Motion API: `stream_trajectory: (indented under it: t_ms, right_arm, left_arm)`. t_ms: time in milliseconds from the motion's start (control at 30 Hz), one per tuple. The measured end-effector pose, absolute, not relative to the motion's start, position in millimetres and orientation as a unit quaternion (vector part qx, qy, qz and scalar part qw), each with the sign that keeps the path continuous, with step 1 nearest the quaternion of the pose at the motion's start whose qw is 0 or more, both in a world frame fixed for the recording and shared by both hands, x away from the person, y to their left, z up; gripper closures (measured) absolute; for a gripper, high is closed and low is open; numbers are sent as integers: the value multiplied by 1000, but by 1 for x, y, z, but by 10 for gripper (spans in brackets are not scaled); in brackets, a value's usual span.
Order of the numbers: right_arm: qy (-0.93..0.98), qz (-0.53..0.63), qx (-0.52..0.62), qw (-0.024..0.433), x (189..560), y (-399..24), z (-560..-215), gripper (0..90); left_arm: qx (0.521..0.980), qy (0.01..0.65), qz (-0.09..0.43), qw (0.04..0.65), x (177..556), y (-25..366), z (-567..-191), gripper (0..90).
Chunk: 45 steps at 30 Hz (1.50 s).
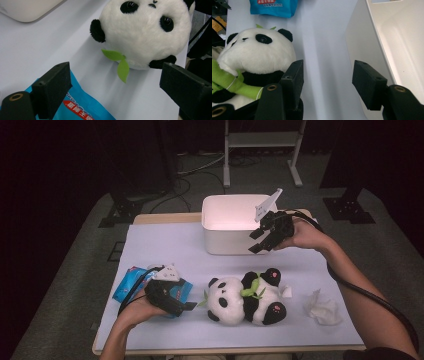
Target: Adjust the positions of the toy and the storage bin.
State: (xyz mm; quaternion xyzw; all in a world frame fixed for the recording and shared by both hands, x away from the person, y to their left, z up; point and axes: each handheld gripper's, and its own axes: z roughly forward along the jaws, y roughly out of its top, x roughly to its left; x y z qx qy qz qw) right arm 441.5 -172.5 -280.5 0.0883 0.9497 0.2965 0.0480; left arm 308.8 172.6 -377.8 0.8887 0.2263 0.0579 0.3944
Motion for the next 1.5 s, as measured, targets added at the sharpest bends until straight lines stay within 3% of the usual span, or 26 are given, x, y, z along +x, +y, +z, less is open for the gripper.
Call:
stream_trajectory:
  t_ms: [1500]
  right_arm:
    - [956, 269, 97, 68, 498, -148, -289, 449]
  left_arm:
    - [886, 236, 53, 396, 300, 179, -385, 77]
